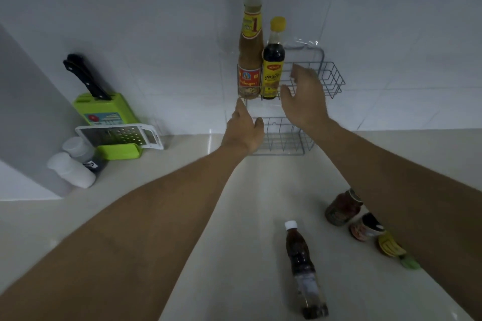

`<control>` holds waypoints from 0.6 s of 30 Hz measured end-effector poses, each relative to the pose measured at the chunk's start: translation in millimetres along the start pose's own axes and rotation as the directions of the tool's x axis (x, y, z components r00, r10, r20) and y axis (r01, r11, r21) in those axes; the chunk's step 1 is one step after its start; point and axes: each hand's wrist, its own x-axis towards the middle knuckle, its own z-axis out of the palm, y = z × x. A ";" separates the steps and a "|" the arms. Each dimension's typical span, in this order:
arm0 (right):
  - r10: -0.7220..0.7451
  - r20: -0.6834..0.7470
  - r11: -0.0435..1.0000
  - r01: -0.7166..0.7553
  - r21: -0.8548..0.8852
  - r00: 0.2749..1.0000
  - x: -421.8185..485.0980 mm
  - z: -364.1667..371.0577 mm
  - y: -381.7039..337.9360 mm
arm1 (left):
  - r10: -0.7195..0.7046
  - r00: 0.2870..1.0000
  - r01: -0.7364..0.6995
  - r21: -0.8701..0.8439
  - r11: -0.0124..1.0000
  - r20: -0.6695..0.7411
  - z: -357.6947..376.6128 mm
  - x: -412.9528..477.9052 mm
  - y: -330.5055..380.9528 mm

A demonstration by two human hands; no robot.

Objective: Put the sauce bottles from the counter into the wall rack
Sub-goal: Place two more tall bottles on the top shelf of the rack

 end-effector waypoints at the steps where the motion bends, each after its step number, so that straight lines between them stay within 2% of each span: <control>1: -0.016 -0.044 1.000 0.017 0.006 0.999 -12.5 2.8 2.3 | 0.011 1.000 -0.012 0.061 0.998 0.024 6.8 -6.9 -6.2; 3: 0.028 -0.009 0.999 -0.028 0.022 1.000 -40.2 10.0 8.4 | 0.049 0.995 -0.064 0.182 0.981 0.088 21.8 -23.7 -19.8; 6: 0.161 0.136 0.987 -0.161 -0.010 0.978 -87.4 20.0 21.8 | 0.090 0.984 -0.130 0.271 0.954 0.156 48.7 -50.7 -45.4; 9: 0.314 0.298 0.949 -0.288 -0.129 0.902 -138.2 32.6 39.6 | 0.076 0.966 -0.157 0.326 0.932 0.246 79.8 -74.3 -77.4; 12: 0.464 0.388 0.882 -0.374 -0.286 0.797 -188.7 39.3 49.2 | 0.033 0.942 -0.161 0.363 0.918 0.334 105.8 -101.2 -103.5; 15: 0.581 0.437 0.809 -0.424 -0.408 0.687 -236.3 46.0 53.2 | -0.007 0.922 -0.151 0.377 0.914 0.386 127.4 -126.9 -120.1; 18: 0.620 0.379 0.769 -0.439 -0.464 0.686 -274.9 52.0 56.6 | -0.024 0.903 -0.164 0.396 0.904 0.430 145.6 -148.1 -133.1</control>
